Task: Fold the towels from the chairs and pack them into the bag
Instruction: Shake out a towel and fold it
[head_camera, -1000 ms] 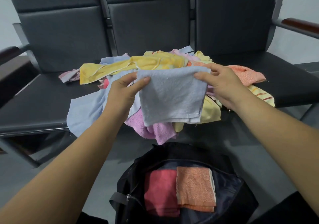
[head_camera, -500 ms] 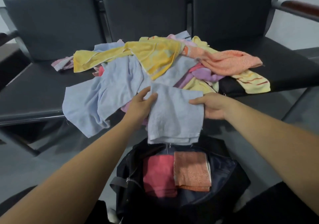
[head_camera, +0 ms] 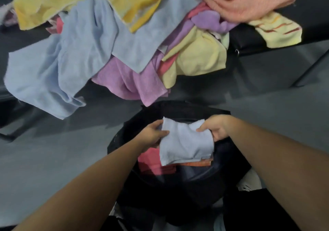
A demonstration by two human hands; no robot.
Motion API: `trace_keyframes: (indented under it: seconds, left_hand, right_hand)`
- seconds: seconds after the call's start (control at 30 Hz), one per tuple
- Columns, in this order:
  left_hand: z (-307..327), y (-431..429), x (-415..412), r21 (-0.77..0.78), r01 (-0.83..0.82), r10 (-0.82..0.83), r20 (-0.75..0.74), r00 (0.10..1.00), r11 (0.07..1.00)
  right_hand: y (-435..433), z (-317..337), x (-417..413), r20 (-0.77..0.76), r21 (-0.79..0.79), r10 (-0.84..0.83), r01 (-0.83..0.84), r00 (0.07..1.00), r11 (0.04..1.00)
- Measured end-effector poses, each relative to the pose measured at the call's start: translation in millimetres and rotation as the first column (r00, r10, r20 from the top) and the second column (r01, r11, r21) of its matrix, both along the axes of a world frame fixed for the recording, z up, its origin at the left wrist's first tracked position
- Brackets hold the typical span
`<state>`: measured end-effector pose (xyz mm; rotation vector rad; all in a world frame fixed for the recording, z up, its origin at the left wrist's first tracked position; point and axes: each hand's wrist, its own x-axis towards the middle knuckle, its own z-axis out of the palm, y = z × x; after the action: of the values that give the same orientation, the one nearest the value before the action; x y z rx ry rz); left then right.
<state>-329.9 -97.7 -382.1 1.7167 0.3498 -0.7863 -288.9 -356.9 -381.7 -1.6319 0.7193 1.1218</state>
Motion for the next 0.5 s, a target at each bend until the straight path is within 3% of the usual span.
trace_keyframes:
  seconds: [0.13, 0.27, 0.37, 0.5]
  left_hand:
    - [-63.0, -10.5, 4.9, 0.015, 0.002, 0.0, -0.133, 0.991, 1.0]
    - [-107.9, -27.8, -1.0, 0.092, -0.167, 0.176, -0.103, 0.979, 0.982]
    - [-128.5, -39.6, -8.0, 0.268, 0.009, 0.011, -0.072, 0.997, 0.963]
    - [-132.3, -51.9, -5.6, 0.391, 0.077, -0.051, -0.075, 0.996, 0.917]
  right_hand:
    - [-10.4, -70.8, 3.9, -0.074, -0.132, -0.024, 0.014, 0.997, 0.991]
    - [-9.6, -113.1, 1.0, 0.252, -0.319, -0.105, 0.185, 0.962, 0.93]
    - [-2.0, -127.8, -13.8, 0.239, -0.365, -0.081, 0.166, 0.968, 0.916]
    - [9.9, -138.1, -18.0, 0.24, -0.558, 0.097, 0.055, 0.966, 0.828]
